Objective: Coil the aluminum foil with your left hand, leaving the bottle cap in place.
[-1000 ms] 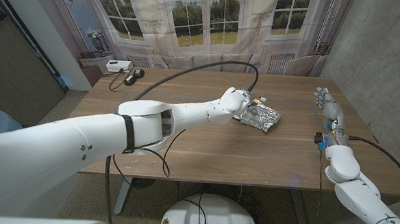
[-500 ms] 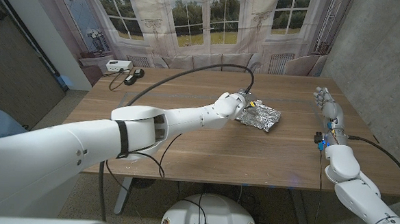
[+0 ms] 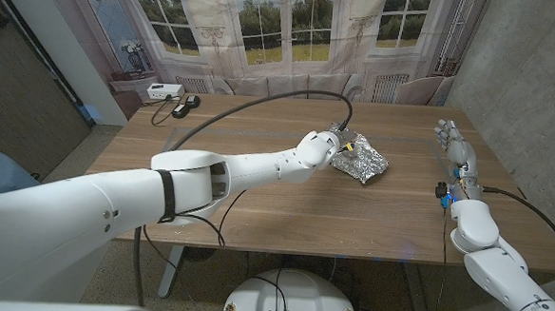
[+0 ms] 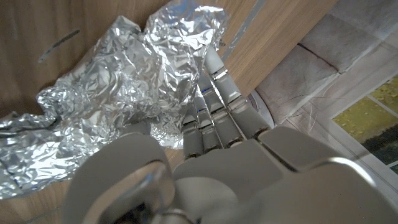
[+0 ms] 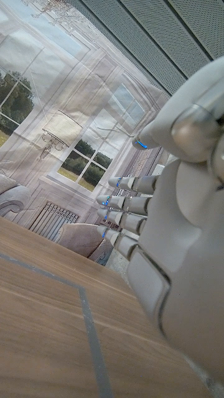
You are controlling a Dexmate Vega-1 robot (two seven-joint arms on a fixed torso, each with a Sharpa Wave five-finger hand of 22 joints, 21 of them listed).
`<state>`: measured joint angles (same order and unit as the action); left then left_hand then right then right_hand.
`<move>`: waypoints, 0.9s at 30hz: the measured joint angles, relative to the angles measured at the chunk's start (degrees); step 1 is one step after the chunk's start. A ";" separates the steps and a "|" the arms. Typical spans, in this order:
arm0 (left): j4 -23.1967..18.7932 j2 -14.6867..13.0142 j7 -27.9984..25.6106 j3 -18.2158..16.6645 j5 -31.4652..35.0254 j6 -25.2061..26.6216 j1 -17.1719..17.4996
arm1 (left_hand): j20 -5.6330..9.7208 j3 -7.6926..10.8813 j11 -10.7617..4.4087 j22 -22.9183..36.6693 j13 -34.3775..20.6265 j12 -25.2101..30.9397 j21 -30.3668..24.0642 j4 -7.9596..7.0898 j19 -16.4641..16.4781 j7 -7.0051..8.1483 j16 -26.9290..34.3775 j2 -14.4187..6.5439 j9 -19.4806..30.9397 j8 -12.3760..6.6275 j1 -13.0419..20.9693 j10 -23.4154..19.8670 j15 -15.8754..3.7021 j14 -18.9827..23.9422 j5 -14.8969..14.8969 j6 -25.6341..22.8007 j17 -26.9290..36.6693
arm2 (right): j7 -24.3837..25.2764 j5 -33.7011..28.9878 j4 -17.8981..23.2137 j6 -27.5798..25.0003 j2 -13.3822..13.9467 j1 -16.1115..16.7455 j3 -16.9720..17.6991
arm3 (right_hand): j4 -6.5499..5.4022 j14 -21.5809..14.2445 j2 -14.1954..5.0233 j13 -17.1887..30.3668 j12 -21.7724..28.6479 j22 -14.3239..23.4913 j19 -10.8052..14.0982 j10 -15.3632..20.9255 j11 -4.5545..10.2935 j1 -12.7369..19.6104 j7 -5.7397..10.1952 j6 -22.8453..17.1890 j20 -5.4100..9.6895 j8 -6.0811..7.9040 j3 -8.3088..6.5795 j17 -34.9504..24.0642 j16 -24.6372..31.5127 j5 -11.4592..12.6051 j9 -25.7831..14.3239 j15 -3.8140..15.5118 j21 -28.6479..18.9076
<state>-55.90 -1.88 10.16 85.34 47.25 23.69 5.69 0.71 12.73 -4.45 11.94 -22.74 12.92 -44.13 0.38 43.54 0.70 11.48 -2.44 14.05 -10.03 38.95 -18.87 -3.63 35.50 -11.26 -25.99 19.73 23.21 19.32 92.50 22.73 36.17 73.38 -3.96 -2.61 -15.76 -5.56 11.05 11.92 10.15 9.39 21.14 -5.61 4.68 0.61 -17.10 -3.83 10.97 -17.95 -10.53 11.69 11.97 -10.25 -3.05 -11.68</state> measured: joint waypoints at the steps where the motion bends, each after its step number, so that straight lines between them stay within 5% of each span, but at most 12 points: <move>1: -0.05 0.03 0.94 0.18 0.55 0.51 -0.17 | -1.77 -0.51 0.14 -0.57 -0.20 -0.34 0.76 -0.51 -1.77 3.45 -0.05 0.00 -0.10 0.06 0.00 1.20 0.20 -1.60 0.00 4.44 0.07 | 0.01 -0.01 0.00 -0.01 0.00 0.00 0.00 | 0.00 0.00 0.00 0.00 0.00 0.00 0.00 0.00 0.00 0.00 0.00 0.00 0.00 0.00 0.00 0.00 0.00 0.00 0.00 0.00 0.00; 4: -0.06 0.19 3.07 0.49 1.37 1.09 -0.47 | -6.93 -1.70 0.10 -1.71 -0.50 -0.64 3.38 -1.70 -6.93 6.69 -0.39 0.00 -0.99 -0.14 0.00 3.74 0.64 -5.29 0.27 9.05 0.01 | 0.07 -0.12 0.23 -0.11 0.03 0.04 0.00 | -0.15 0.00 0.00 0.00 0.00 0.00 0.31 0.00 0.00 0.00 0.00 0.00 -0.31 0.00 -0.15 0.00 0.00 0.00 0.00 0.00 0.00; 7: 0.01 0.47 4.40 0.98 1.73 1.23 -1.03 | -11.08 -2.54 -0.04 -2.20 -0.54 -0.64 6.56 -2.54 -12.16 7.68 -0.71 0.00 -1.63 -0.19 0.01 4.41 0.87 -8.60 0.75 10.56 -0.57 | 0.18 -0.23 0.32 -0.26 0.03 0.07 0.00 | -0.15 -0.02 0.00 0.00 0.00 0.00 0.31 -0.01 0.00 0.00 0.00 0.00 -0.31 0.00 -0.15 0.00 0.00 0.00 0.00 -0.02 0.00; 9: 0.10 0.61 5.33 1.18 1.89 1.25 -1.27 | -12.50 -2.88 -0.05 -2.35 -0.41 -0.64 8.83 -2.88 -15.45 8.19 -0.89 -0.01 -1.97 -0.57 0.01 5.02 0.99 -11.06 0.82 11.18 -1.07 | 0.22 -0.26 0.39 -0.31 0.04 0.07 0.00 | -0.15 -0.45 0.00 0.00 0.00 0.00 0.31 -0.01 0.00 0.00 0.00 0.00 -0.31 0.00 -0.15 0.00 0.00 0.00 0.00 -0.20 0.00; 14: 0.17 0.68 6.99 1.29 1.81 0.76 -1.61 | -13.27 -4.68 0.50 -2.35 -0.09 -0.53 14.47 -4.68 -21.54 7.28 -0.87 -0.86 -2.42 -1.04 0.87 5.50 3.66 -15.37 0.81 12.09 -2.28 | 0.28 -0.39 0.49 -0.36 0.04 0.07 0.00 | -0.15 -0.64 0.00 0.00 0.00 0.00 0.31 -0.01 0.00 0.00 0.00 0.00 -0.31 0.00 -0.15 0.01 0.00 0.00 0.00 -0.02 0.00; 19: -0.85 -0.45 6.96 -0.13 0.16 -1.00 -1.39 | -13.39 -6.22 2.46 -2.18 -0.10 1.53 19.43 -7.16 -25.51 4.58 0.31 -2.48 -2.23 -2.98 1.78 1.42 4.97 -16.27 -2.22 6.07 -3.63 | 0.28 -0.46 0.49 -0.42 0.04 -0.06 -0.04 | -0.15 -0.63 0.00 0.00 0.00 0.00 0.31 -0.01 0.00 0.00 0.00 0.00 -0.31 0.00 -0.15 0.01 0.00 0.00 0.00 -0.02 0.00; 22: -2.38 -1.89 4.83 -1.65 -0.71 -1.61 -0.33 | -13.18 -6.69 2.58 -2.04 -0.34 2.60 21.38 -8.80 -26.10 2.67 0.84 -5.71 -1.70 -4.04 -0.96 -1.15 4.72 -15.20 -2.75 3.32 -4.29 | 0.28 -0.46 0.49 -0.46 0.03 -0.21 -0.09 | -0.15 -0.63 0.00 0.00 0.00 0.00 0.31 -0.01 0.00 0.00 0.00 0.00 -0.30 0.00 -0.15 0.01 0.00 0.00 0.00 -0.02 0.00; 25: -3.17 -2.70 2.25 -2.48 -1.41 -2.27 0.41 | -13.29 -7.03 3.03 -1.91 -0.81 3.25 22.47 -9.44 -26.58 1.43 1.34 -6.21 -1.06 -5.62 -5.07 -2.60 4.42 -14.28 -3.41 1.06 -4.31 | 0.26 -0.47 0.46 -0.48 0.03 -0.36 -0.17 | -0.15 -0.63 0.00 0.00 0.00 0.00 0.31 -0.02 0.00 0.00 0.00 0.00 -0.30 0.00 -0.15 0.01 0.00 0.00 0.00 -0.01 0.00; 27: -4.64 -4.15 -0.95 -4.25 -2.14 -3.04 1.86 | -13.29 -7.31 3.13 -1.91 -1.14 3.47 22.70 -9.68 -26.58 2.28 1.34 -5.68 -0.73 -5.83 -7.22 -2.69 4.34 -14.19 -3.32 -1.39 -4.31 | 0.12 -0.41 0.39 -0.54 0.03 -0.44 -0.22 | -0.15 -0.63 0.00 0.00 0.00 0.00 0.31 -0.02 0.00 0.00 0.00 0.00 -0.31 0.00 -0.15 0.01 0.00 0.00 0.00 -0.02 0.00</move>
<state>-60.55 -6.03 9.21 81.09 45.11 20.66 7.55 -12.58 5.42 -1.32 10.02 -23.88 16.39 -21.43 -9.30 16.96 2.98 12.82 -8.12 13.32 -15.86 31.74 -21.56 0.71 21.31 -14.59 -27.38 15.42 23.33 18.91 92.89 22.19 36.20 72.94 -4.18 -2.76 -16.40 -5.56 11.05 11.92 10.15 9.70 21.12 -5.61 4.68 0.61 -17.09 -4.13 10.97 -18.10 -10.52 11.69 11.97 -10.25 -3.07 -11.68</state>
